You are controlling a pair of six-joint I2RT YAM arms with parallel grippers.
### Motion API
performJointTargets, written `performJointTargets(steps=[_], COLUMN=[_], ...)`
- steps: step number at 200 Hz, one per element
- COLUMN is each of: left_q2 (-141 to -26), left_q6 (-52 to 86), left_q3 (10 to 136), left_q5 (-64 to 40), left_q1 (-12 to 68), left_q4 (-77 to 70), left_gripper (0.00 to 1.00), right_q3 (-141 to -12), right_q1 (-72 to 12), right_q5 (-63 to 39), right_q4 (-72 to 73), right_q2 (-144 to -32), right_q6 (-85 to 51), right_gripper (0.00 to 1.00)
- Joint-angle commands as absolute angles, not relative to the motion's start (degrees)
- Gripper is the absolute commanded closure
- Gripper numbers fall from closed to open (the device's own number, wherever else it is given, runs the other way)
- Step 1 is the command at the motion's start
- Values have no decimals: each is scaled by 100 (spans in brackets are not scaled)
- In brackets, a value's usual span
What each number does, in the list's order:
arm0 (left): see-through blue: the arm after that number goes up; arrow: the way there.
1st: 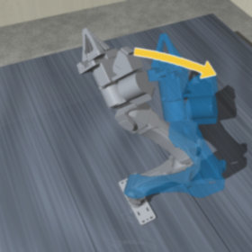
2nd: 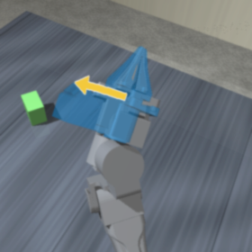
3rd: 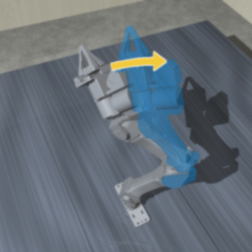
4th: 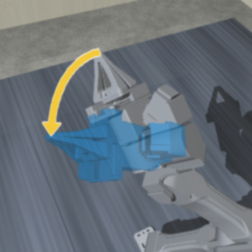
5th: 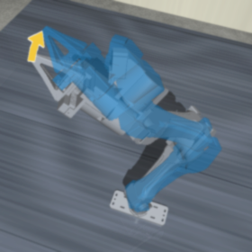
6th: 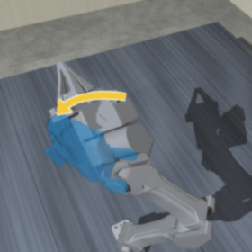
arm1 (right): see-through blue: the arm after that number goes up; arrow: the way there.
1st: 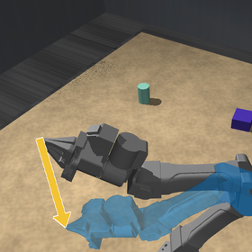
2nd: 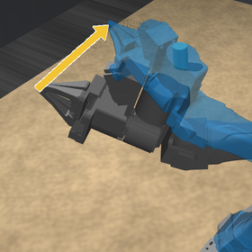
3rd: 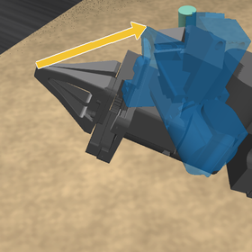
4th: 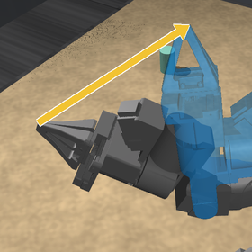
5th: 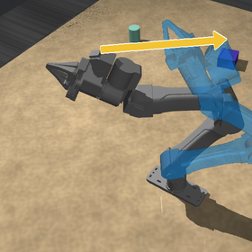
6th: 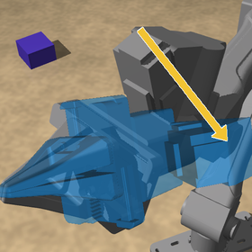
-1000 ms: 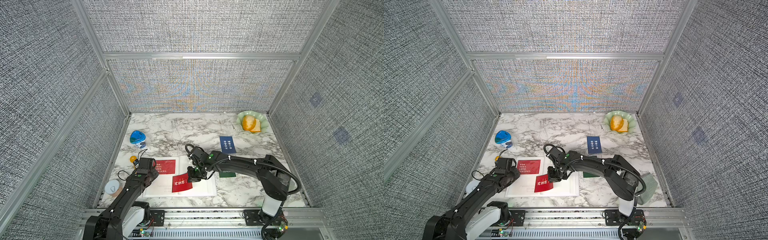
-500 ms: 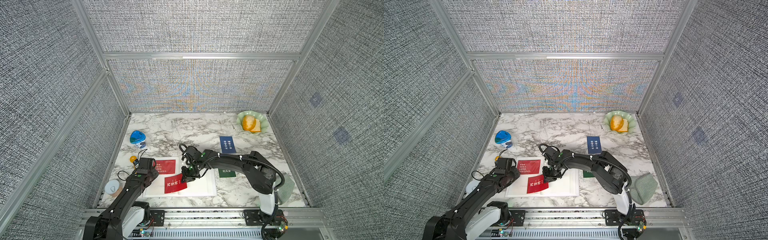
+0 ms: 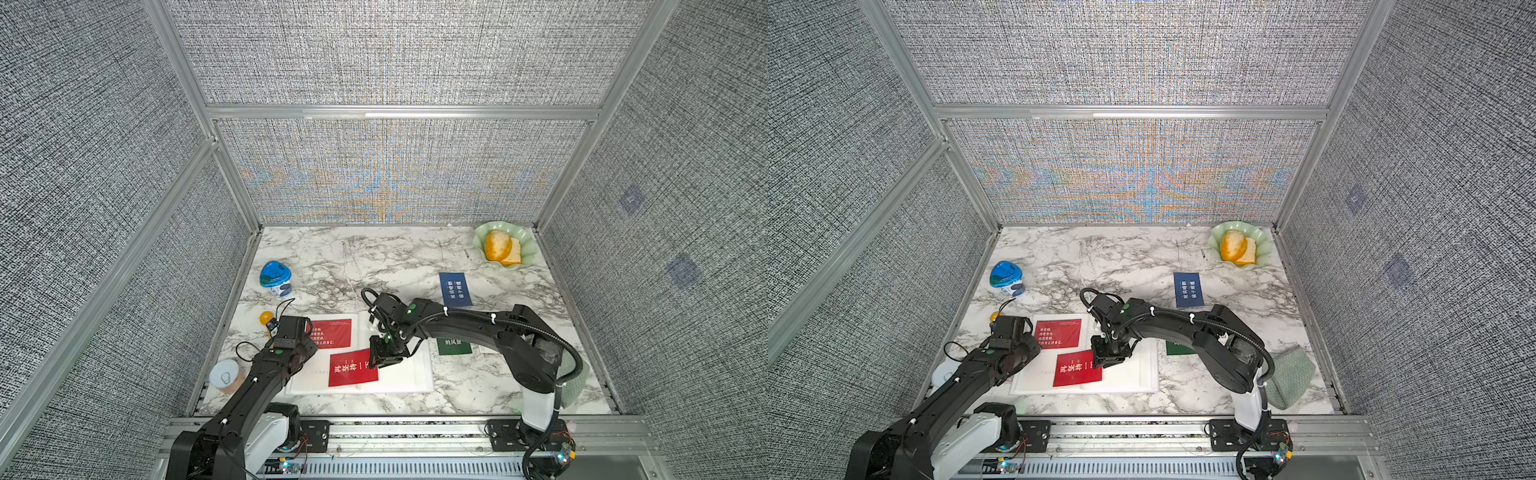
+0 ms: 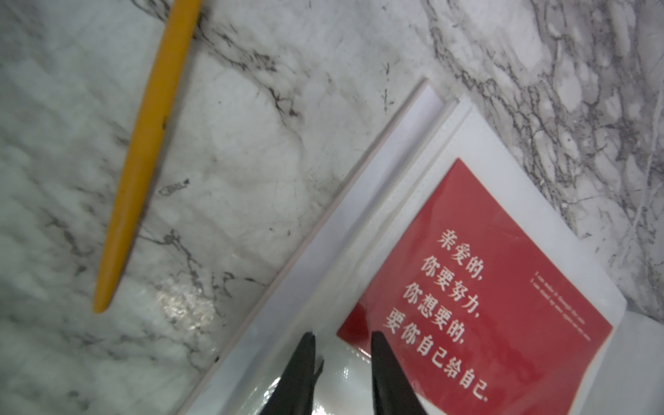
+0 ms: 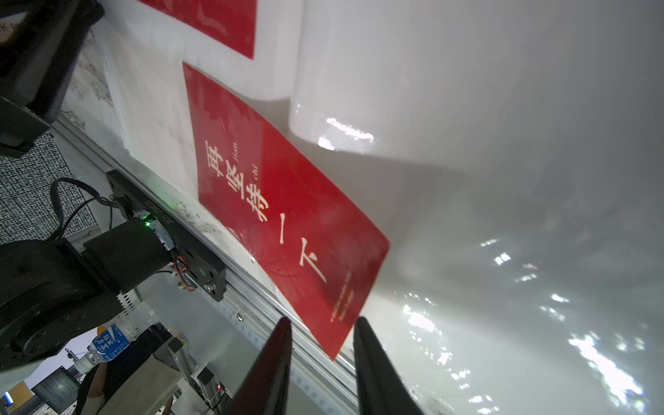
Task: Place the photos into the photo albums
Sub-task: Insert the photo into the photo album.
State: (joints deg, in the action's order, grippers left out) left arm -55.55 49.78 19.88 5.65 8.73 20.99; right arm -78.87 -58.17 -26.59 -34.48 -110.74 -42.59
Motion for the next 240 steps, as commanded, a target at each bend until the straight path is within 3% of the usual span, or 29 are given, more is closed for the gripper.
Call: performJointTargets(steps=[1,153,240], left_q2=[-5535,-5440,-5379], left_q6=[4992,5045,4679], left_q3=[1960,1995,2478], left_q5=[545,628,88], left_q1=[868,861,871], left_q4=[2118,2227,2341], left_gripper=[70,70,69], right_q3=[-8012,-9539,-8366], right_q1=[-5867,-6038,-5688], right_q5=[-2736,-3829,-3008], right_q4=[-3513,-3276,-3034], right_q2=[-11178,-12607,-11474], right_q6=[-4192,-3958,-3948], right_gripper=[67,67,67])
